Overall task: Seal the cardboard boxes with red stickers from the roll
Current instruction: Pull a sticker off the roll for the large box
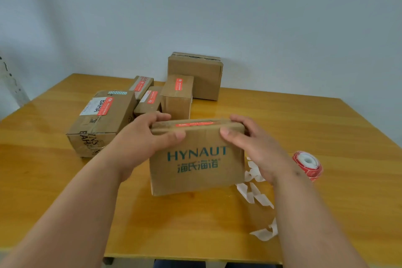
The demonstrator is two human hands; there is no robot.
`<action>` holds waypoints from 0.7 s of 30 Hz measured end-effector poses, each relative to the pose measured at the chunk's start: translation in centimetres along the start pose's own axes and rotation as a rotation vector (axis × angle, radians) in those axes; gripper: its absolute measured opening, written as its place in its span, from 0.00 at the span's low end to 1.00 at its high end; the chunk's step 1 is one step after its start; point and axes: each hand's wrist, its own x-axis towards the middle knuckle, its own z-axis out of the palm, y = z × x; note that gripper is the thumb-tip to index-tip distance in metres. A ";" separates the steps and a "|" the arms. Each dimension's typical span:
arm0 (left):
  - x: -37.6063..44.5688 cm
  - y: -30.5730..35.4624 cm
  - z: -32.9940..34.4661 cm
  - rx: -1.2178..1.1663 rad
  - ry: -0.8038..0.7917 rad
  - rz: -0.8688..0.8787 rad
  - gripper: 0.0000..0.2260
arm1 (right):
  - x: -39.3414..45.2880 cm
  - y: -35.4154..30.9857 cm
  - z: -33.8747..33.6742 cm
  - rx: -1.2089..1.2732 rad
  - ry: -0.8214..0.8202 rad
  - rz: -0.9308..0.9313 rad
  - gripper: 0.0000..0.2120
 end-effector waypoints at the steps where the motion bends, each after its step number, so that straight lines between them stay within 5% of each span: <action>1: 0.1 0.1 -0.1 -0.091 0.059 -0.065 0.22 | 0.1 0.1 0.0 0.059 0.064 0.023 0.26; 4: 0.6 0.1 -0.4 -0.229 0.178 -0.256 0.22 | 0.2 0.4 -0.1 0.237 0.120 0.059 0.24; 9: 0.8 -0.8 -0.4 -0.375 0.203 -0.325 0.19 | -0.1 0.8 -0.4 0.422 -0.050 0.039 0.25; 16: 0.4 0.3 -0.2 -0.444 0.295 -0.237 0.16 | 0.7 1.2 0.8 0.334 -0.003 0.089 0.15; 21: -0.1 1.3 -1.0 -0.334 0.430 -0.065 0.09 | 0.9 0.3 2.4 0.254 0.009 -0.005 0.25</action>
